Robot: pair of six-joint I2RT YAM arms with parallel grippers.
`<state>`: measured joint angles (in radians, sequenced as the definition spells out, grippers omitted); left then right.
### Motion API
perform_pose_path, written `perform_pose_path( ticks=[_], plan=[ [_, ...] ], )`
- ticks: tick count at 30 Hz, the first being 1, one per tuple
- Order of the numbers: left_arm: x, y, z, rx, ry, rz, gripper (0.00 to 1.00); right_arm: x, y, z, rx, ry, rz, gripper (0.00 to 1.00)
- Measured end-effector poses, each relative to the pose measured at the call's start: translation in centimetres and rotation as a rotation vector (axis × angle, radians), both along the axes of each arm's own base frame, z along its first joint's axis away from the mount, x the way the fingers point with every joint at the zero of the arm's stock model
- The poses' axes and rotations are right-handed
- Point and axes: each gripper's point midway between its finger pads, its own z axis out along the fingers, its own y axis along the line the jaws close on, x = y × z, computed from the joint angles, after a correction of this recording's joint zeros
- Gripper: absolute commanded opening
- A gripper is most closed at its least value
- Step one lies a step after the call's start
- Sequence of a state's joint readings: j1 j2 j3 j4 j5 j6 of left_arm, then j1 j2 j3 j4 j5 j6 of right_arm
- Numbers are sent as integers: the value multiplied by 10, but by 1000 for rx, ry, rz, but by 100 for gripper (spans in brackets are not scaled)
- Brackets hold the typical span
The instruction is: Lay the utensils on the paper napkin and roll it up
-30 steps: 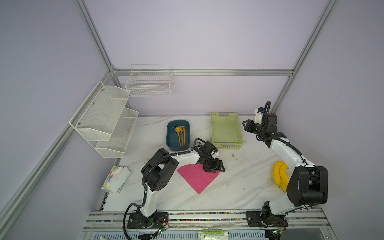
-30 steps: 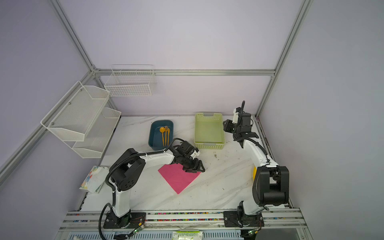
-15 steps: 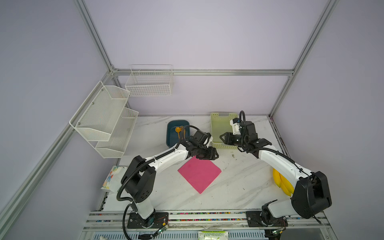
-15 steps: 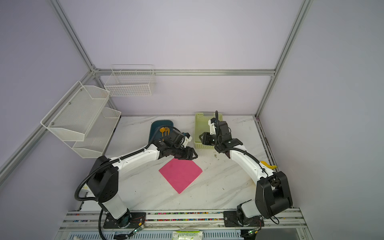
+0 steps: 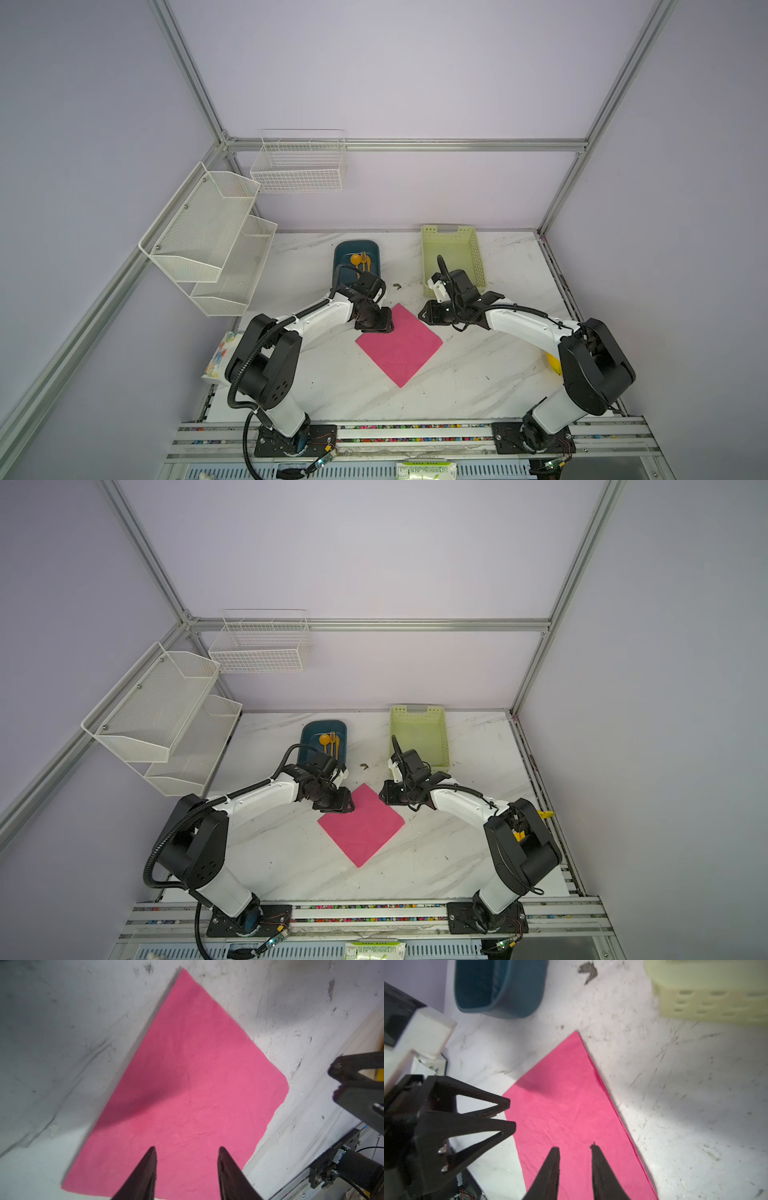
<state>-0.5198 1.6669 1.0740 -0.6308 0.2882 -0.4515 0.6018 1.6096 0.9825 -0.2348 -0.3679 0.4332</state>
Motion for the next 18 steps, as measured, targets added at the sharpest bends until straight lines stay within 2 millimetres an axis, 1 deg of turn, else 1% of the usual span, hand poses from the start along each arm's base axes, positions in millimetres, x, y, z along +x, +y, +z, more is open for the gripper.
perform_pose_path(
  ticks=[2,4,10,14,18],
  plan=[
    [-8,2,-10,3,34,-5,46,-8,-2,-14,-18,40,10,29],
    [-15,3,-17,5,59,-9,46,-14,-4,-22,-29,64,16,28],
    [-28,3,-25,-13,102,-20,46,-34,-8,-43,-52,123,38,29],
    [-40,4,-33,-20,137,-32,46,-40,-8,-50,-70,139,55,29],
    [-45,0,-32,-40,139,-45,46,-43,-11,-54,-104,133,64,29]
  ],
)
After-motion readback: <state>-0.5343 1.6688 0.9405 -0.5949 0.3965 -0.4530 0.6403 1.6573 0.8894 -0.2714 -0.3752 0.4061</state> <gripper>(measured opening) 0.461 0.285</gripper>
